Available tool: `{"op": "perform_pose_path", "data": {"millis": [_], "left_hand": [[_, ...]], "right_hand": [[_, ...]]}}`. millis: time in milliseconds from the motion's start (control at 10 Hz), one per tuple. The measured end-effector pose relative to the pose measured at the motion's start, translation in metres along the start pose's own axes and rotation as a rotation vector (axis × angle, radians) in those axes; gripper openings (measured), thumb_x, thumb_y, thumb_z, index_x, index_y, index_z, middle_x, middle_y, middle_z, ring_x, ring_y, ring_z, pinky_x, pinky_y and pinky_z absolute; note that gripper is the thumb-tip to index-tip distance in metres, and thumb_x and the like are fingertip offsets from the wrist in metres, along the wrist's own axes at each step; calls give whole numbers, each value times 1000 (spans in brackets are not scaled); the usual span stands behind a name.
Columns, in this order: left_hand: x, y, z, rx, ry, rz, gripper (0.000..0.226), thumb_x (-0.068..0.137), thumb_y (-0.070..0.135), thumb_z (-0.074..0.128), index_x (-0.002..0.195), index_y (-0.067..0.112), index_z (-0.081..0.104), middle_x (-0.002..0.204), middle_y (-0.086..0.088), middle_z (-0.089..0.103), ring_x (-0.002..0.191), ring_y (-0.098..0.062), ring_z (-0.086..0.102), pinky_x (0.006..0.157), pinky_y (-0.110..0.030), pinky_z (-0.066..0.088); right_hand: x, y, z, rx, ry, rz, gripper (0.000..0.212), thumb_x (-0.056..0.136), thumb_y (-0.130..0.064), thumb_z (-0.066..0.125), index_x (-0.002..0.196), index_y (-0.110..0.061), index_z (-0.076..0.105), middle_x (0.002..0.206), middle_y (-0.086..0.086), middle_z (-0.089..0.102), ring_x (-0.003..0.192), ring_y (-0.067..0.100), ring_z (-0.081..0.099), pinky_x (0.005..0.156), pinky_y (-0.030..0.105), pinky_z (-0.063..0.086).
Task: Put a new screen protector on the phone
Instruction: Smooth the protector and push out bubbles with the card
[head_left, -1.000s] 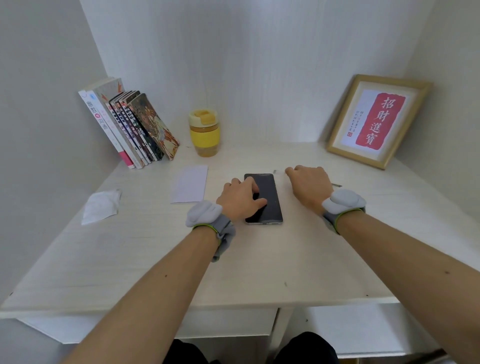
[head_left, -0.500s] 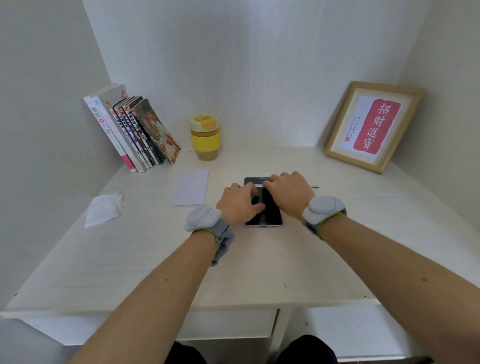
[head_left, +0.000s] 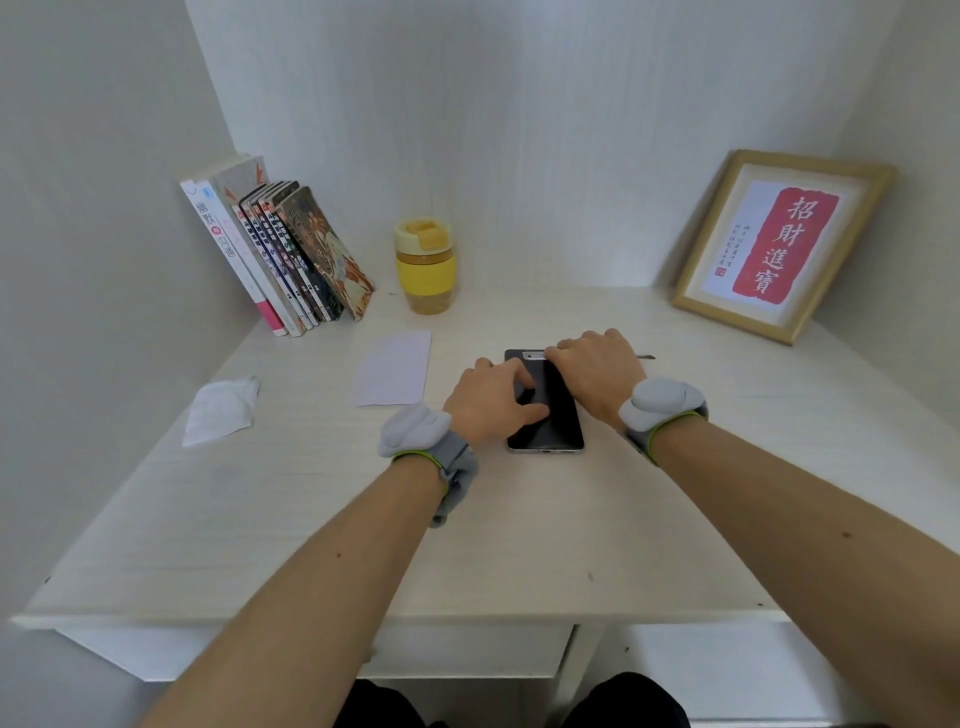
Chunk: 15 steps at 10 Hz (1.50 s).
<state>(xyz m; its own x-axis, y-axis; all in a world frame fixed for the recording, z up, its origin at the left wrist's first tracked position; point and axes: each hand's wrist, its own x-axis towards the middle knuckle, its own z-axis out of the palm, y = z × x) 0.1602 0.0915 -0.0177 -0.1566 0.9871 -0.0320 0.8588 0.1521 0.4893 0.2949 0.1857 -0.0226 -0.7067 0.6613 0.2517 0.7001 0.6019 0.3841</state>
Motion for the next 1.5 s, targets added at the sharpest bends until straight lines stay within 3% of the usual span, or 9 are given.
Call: {"op": "perform_pose_path", "data": {"millis": [200, 500, 800, 1000, 1200, 1500], "left_hand": [[1, 0, -1, 1, 0, -4, 46, 83, 45, 67, 122, 24, 52, 122, -11, 44, 109, -28, 50, 96, -35, 43], [-1, 0, 1, -9, 10, 3, 44, 85, 45, 65, 122, 25, 52, 122, -10, 44, 111, -28, 48, 96, -34, 41], [1, -1, 0, -11, -7, 1, 45, 84, 46, 65, 122, 26, 51, 122, -9, 43, 110, -26, 49, 97, -34, 42], [0, -1, 0, -4, -4, 5, 44, 85, 46, 64, 122, 26, 51, 122, -9, 43, 110, -26, 49, 96, -33, 42], [0, -1, 1, 10, -4, 12, 45, 85, 45, 64, 123, 25, 51, 123, -11, 44, 113, -28, 47, 98, -35, 41], [1, -3, 1, 5, 0, 18, 46, 85, 46, 64, 123, 25, 51, 123, -9, 43, 111, -27, 48, 97, -35, 42]], "right_hand": [[-15, -3, -1, -52, 37, -28, 22, 93, -8, 44, 109, -17, 56, 109, 2, 64, 101, 27, 58, 78, 35, 35], [6, -1, 3, -11, -48, 58, 23, 93, -9, 44, 108, -19, 59, 109, 1, 63, 105, 26, 56, 84, 36, 38], [-15, 7, -5, -102, 10, 109, 20, 83, -2, 54, 97, -17, 51, 95, -1, 62, 91, 25, 56, 72, 33, 28], [-23, -1, -14, -116, 44, -13, 18, 86, -1, 50, 96, -15, 52, 90, 1, 62, 87, 25, 55, 71, 33, 27], [-13, -10, -14, -82, 40, -14, 19, 93, -5, 41, 103, -13, 55, 99, 4, 64, 94, 27, 59, 82, 36, 36], [6, -7, -7, -74, 3, -5, 21, 95, -5, 39, 108, -10, 55, 106, 6, 64, 98, 29, 62, 83, 35, 39]]}}
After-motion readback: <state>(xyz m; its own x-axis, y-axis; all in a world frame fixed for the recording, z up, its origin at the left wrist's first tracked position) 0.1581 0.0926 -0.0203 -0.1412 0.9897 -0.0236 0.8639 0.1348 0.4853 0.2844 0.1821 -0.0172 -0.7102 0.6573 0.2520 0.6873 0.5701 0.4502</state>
